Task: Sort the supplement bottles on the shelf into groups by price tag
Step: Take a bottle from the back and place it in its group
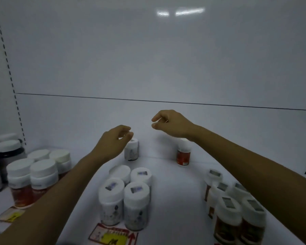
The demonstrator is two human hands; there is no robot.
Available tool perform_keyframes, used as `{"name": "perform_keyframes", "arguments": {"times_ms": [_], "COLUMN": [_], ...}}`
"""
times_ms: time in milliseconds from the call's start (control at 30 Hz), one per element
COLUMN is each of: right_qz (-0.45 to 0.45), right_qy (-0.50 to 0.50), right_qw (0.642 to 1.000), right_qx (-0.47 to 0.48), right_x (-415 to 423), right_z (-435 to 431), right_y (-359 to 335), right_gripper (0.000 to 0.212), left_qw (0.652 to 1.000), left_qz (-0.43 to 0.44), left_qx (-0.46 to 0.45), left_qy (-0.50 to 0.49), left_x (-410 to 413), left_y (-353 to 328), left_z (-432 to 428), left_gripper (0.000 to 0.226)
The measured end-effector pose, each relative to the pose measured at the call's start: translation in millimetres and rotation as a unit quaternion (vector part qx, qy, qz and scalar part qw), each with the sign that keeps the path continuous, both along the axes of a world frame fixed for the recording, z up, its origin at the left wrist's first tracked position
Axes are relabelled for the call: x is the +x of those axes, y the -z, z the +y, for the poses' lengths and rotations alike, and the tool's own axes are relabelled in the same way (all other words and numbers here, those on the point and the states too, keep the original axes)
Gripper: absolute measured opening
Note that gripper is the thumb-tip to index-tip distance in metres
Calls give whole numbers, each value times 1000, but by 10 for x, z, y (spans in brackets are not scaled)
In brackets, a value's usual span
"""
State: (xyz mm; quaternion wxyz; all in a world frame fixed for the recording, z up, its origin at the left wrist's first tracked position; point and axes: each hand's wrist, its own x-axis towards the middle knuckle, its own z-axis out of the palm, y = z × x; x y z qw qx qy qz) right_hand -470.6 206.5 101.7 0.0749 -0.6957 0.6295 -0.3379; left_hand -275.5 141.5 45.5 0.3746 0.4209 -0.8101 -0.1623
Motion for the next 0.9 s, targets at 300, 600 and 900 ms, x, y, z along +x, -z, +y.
{"name": "perform_keyframes", "arguments": {"times_ms": [300, 600, 900], "right_qz": [253, 284, 242], "right_qy": [47, 73, 81], "right_qw": [954, 939, 959], "right_qx": [154, 182, 122], "right_x": [496, 623, 751], "right_z": [-1018, -1304, -1428], "right_y": [312, 610, 735], "right_gripper": [53, 59, 31], "left_qw": [985, 971, 971], "left_qz": [146, 180, 189], "left_qx": [87, 149, 145], "left_qy": [15, 42, 36], "left_x": [54, 89, 118], "left_y": [528, 939, 1033], "left_z": [-430, -502, -503], "left_gripper": [35, 36, 45]}}
